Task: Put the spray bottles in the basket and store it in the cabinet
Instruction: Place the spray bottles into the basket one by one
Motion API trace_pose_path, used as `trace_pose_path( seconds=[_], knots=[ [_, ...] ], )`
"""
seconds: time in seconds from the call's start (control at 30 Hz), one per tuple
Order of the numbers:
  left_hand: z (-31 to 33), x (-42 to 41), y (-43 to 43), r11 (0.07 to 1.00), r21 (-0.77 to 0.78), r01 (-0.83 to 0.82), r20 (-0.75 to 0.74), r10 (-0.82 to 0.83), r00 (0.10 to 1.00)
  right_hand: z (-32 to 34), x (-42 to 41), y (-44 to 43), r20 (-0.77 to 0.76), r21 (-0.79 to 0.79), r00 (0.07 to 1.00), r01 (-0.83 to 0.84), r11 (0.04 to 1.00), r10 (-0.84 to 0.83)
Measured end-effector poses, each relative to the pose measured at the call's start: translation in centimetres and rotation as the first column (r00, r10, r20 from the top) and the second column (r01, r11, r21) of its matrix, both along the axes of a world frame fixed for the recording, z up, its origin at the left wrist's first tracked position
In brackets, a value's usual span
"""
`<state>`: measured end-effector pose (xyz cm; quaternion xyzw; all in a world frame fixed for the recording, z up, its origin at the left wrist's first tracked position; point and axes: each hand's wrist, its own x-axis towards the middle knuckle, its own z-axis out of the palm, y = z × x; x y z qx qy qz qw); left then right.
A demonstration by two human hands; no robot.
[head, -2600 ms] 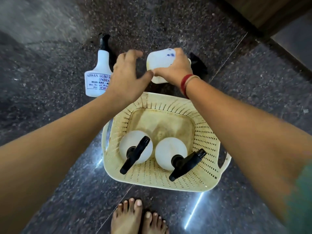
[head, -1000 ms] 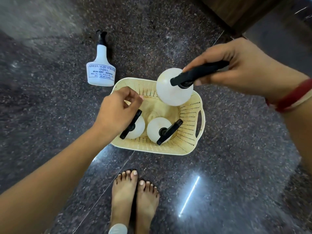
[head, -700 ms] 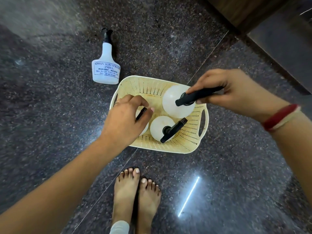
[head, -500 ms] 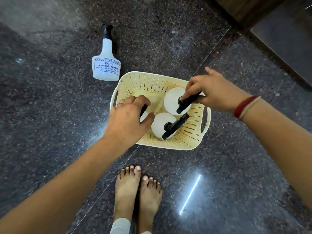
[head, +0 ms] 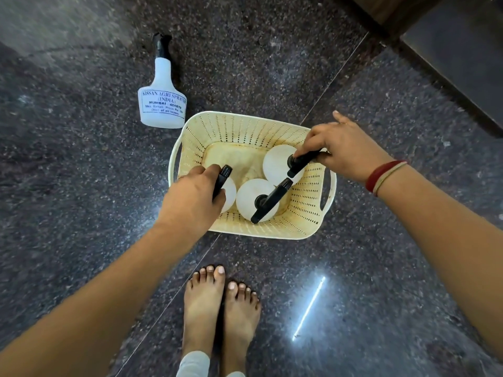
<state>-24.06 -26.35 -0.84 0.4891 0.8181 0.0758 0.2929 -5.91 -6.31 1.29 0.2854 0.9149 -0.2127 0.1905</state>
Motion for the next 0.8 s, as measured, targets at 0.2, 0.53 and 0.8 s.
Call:
trace_pose_path(
  seconds=[0.2,0.53,0.8],
  knots=[
    [0.5,-0.5,-0.1,0.998,-0.056,0.023,-0.036,-0.025,0.999,0.6,-0.9,-0.4,0.092,0.023,0.996,0.002,1.0,-0.004],
    [0.7,-8.6,4.6,0.928,0.242,-0.284,0.015,0.289,0.957,5.2,-8.2,-0.5,-0.126,-0.103,0.957,0.249,0.963,-0.261],
    [-7.8,-16.9,10.2,0.814,-0.172,-0.555,0.045,0.57,0.821,0.5,-12.5,-1.7,-0.07,-0.244,0.951,0.278,0.929,-0.302]
  ],
)
